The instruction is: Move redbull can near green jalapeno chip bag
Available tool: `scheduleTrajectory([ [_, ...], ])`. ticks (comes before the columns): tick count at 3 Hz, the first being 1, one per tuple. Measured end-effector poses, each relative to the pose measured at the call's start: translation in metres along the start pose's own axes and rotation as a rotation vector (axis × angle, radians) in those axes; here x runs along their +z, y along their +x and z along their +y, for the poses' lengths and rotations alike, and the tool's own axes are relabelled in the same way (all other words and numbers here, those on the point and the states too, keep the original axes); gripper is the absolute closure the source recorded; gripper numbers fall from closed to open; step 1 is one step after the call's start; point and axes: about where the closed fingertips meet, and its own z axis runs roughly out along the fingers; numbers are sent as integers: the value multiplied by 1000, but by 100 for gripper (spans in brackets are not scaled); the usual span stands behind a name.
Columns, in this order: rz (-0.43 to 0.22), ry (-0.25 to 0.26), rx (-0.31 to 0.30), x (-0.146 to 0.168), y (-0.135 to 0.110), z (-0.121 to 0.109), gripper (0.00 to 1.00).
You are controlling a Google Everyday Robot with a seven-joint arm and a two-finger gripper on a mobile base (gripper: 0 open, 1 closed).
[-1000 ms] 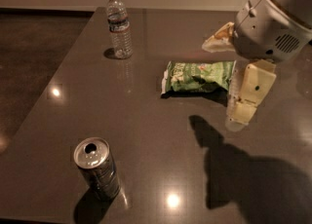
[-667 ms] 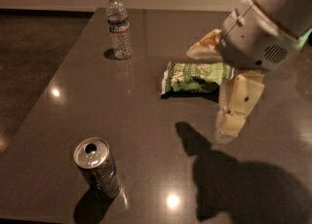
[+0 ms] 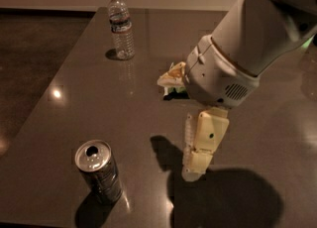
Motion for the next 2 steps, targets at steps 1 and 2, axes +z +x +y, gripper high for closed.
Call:
scheduleTrajectory([
  [1, -13, -27, 1, 23, -14, 5, 0],
  [2, -28, -48, -2, 41, -28, 7, 0],
])
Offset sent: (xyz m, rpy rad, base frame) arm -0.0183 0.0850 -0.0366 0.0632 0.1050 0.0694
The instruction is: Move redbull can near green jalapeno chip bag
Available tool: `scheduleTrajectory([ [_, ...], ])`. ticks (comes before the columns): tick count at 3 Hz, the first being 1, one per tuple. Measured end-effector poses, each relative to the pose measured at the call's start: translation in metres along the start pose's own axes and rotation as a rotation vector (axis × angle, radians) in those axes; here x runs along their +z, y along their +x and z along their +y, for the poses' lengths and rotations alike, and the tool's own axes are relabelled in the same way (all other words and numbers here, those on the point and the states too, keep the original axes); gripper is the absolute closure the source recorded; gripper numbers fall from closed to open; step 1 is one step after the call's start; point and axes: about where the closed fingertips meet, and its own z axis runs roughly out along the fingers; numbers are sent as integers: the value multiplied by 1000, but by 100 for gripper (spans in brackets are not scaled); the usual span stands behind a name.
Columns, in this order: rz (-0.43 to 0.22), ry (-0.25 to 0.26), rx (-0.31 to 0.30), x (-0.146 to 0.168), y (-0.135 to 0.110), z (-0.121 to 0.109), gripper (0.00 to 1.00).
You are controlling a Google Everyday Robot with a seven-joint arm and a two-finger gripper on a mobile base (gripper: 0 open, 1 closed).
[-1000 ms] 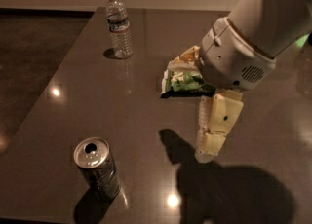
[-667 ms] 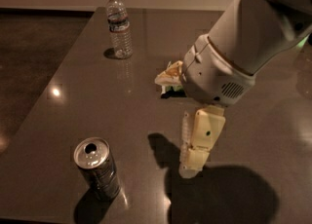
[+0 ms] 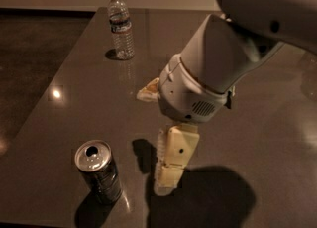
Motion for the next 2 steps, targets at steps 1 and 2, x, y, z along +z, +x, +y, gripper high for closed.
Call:
scheduleTrajectory([
  [1, -34, -41, -20, 16, -18, 4, 0],
  [2, -68, -79, -39, 27, -33, 12, 0],
])
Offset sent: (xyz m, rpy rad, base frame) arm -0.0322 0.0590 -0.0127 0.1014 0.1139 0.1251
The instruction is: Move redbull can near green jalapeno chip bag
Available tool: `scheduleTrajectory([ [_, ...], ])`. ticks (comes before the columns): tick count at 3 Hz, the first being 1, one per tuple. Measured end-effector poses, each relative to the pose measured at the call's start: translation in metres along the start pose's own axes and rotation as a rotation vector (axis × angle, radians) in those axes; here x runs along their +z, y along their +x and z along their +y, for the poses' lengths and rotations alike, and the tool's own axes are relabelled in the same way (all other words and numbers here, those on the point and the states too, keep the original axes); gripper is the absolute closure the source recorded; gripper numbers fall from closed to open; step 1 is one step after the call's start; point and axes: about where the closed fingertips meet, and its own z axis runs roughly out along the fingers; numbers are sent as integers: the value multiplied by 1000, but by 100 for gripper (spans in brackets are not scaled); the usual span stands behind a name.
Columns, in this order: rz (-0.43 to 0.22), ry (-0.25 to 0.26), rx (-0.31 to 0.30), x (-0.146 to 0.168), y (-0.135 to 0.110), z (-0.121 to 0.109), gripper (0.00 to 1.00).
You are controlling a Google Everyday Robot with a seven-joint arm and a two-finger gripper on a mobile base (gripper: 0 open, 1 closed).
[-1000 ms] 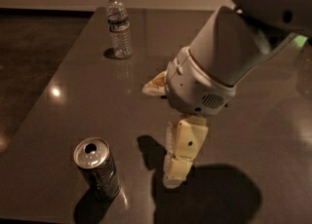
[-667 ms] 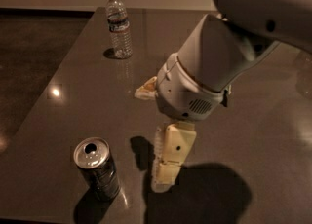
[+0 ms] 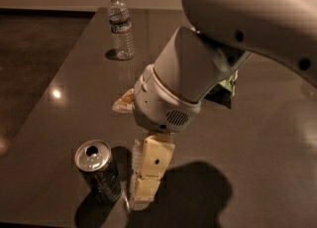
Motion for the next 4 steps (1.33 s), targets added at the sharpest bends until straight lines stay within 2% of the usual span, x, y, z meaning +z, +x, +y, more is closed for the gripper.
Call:
scheduleTrajectory([
  [1, -26, -45, -13, 15, -11, 6, 0],
  [2, -45, -76, -15, 26, -17, 10, 15],
  [4, -91, -95, 13, 25, -20, 8, 62],
])
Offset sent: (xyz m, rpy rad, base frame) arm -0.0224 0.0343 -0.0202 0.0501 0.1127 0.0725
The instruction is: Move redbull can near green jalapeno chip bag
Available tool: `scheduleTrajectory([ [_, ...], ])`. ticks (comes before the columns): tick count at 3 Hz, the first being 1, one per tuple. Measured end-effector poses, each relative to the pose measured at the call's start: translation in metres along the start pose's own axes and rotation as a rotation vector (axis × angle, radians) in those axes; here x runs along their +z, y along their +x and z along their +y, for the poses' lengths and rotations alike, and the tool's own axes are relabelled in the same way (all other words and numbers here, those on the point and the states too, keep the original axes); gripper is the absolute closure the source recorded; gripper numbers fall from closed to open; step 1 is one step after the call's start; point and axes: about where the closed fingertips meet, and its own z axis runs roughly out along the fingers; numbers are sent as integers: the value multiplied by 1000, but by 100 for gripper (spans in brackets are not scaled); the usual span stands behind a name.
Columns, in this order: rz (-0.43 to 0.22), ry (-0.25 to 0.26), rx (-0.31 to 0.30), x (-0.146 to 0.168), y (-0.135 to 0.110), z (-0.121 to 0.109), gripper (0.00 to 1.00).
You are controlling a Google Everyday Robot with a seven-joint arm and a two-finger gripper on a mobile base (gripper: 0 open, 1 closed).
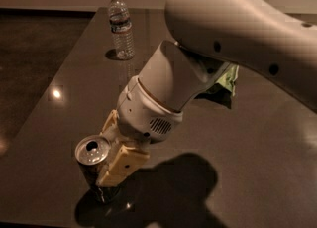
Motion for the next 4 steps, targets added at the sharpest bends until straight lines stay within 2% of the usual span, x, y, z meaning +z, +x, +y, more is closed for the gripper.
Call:
scheduleTrajectory([
  [1, -26, 1, 21, -6, 2, -3, 85],
  [2, -48, 35, 70, -24, 10, -16, 100],
  [3, -54, 132, 147, -64, 30, -41, 100],
  [4, -45, 259, 236, -113, 63, -68, 100],
])
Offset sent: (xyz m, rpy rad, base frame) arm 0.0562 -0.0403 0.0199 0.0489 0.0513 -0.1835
